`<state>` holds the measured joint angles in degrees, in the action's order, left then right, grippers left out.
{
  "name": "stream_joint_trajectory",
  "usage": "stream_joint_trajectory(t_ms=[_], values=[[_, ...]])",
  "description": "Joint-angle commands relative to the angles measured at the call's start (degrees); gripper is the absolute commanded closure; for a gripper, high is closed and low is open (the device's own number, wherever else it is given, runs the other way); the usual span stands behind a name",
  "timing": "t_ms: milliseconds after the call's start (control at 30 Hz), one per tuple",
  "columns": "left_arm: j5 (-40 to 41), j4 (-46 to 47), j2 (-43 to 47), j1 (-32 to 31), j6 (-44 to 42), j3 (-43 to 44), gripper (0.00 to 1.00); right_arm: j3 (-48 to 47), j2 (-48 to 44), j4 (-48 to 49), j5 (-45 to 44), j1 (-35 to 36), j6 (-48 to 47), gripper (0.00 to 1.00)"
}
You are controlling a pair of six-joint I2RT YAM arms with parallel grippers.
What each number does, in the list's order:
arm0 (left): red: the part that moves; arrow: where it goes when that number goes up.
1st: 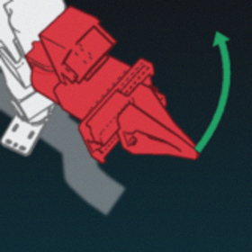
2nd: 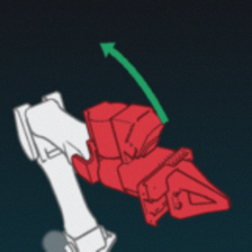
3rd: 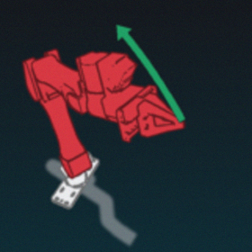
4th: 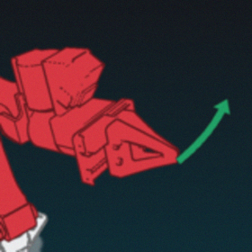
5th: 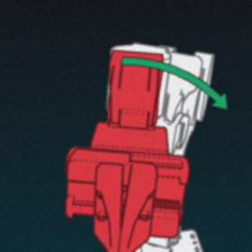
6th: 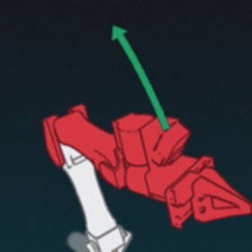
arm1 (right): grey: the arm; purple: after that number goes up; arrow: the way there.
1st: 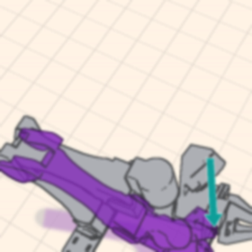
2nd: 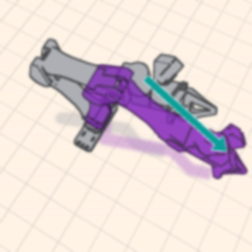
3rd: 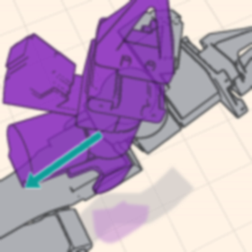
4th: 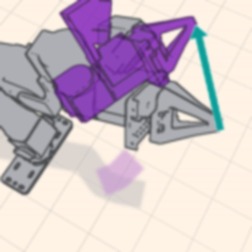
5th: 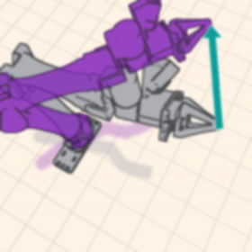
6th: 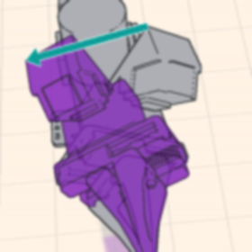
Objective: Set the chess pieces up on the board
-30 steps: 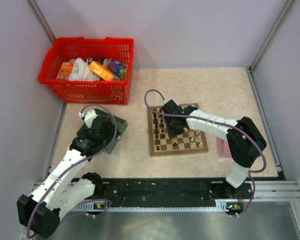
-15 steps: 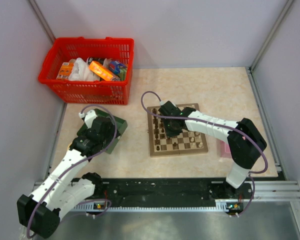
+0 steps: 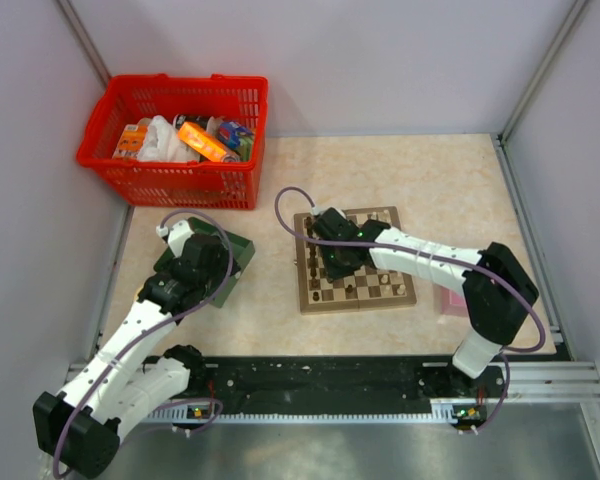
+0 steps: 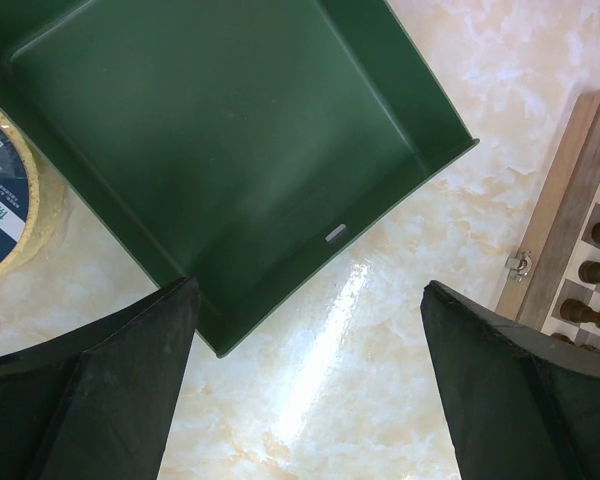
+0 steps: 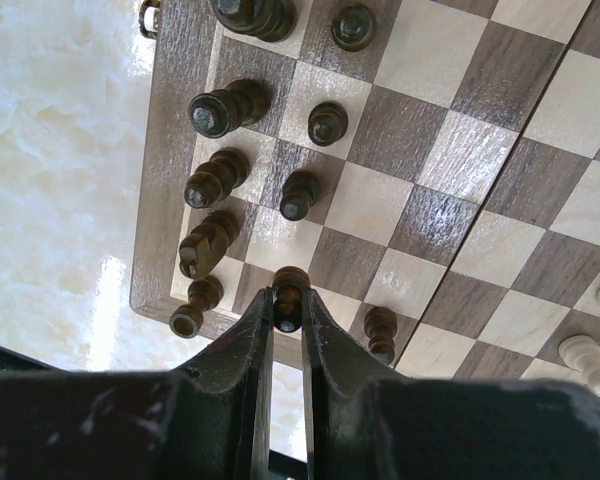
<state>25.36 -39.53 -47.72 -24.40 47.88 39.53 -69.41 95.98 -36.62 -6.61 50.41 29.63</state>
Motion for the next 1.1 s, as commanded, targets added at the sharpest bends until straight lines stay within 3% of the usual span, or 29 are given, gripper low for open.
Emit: stream_joint_trajectory(t_ms=[0,1067], values=[[1.09,0.33,1.05,0.23,0.2,-0.59,0.03,-0.73,0.16,1.11,-0.77,1.0,0.87,0.91],[1.0,0.33,0.62,0.23,0.29,-0.5,0.03,-1.08,4.39,4.45,1.69,1.18,0.96,0.88]])
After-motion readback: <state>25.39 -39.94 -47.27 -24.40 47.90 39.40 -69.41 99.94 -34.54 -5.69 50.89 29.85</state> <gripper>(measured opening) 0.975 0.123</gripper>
